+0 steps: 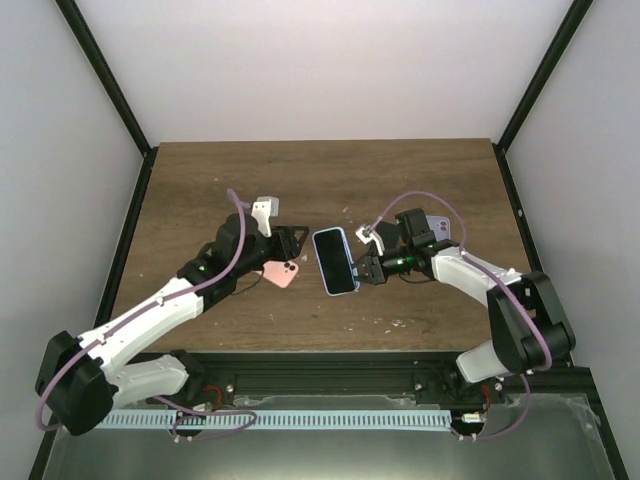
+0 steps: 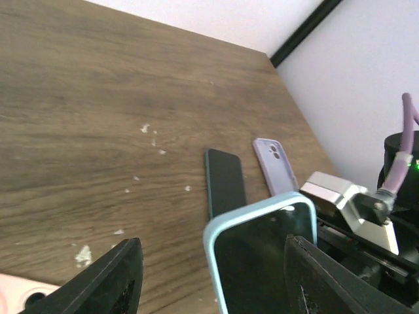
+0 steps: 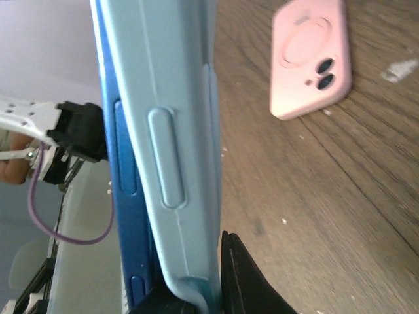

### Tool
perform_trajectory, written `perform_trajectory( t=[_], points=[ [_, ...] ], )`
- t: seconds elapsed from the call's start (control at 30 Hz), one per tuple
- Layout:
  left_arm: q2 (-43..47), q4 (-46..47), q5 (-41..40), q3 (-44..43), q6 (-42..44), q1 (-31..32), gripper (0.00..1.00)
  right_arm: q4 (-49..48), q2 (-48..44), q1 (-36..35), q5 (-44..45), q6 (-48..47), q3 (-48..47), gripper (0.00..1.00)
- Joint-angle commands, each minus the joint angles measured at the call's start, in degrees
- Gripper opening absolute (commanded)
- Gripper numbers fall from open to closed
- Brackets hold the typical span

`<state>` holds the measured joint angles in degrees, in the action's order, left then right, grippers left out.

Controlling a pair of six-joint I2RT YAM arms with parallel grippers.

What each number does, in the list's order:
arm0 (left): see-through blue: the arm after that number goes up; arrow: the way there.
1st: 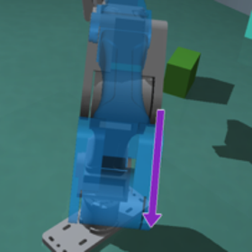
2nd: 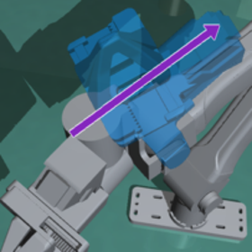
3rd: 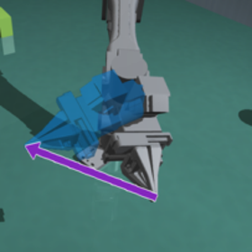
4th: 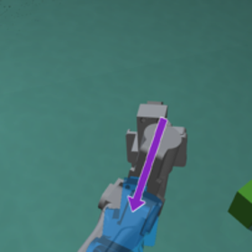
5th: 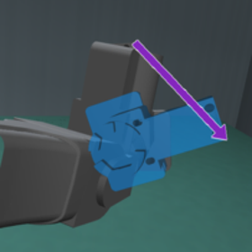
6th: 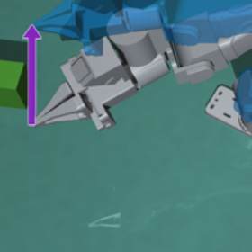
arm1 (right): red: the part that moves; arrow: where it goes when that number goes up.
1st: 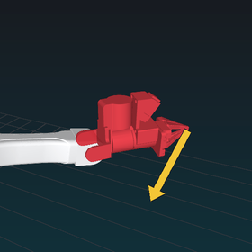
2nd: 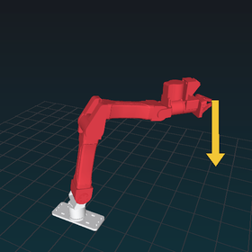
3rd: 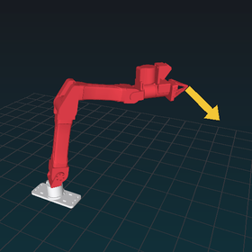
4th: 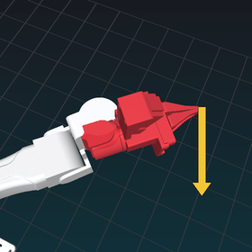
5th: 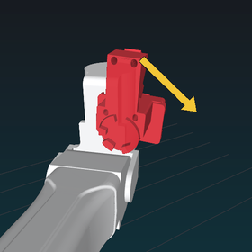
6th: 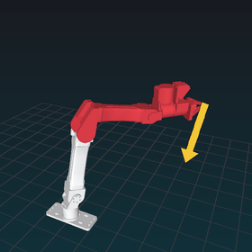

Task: Take the phone out of the phone case
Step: Remove the phone case from the phone.

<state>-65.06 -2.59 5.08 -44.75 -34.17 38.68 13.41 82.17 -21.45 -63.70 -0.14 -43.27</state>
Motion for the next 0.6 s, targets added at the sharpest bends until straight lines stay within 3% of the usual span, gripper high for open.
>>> perform_trajectory(
  t=[0.0,0.27,0.47,0.57],
  points=[
    [2.22,-2.97,-11.1,2.62,3.2,3.53,0.59,-2.97,2.81,0.42,4.06,4.0,-2.72,0.01],
    [-2.27,-2.92,-19.3,1.27,8.23,18.02,0.49,-5.05,2.74,0.43,9.79,7.07,-1.83,0.01],
    [-12.56,-8.3,-31.24,-6.39,11.55,27.8,0.59,-6.66,4.32,0.44,14.37,11.43,-1.12,0.01],
    [-18.04,-11.9,-31.57,-10.3,11.25,29.6,0.61,-6.51,5.89,0.4,14.56,12.2,-1.18,0.01]
  ],
)
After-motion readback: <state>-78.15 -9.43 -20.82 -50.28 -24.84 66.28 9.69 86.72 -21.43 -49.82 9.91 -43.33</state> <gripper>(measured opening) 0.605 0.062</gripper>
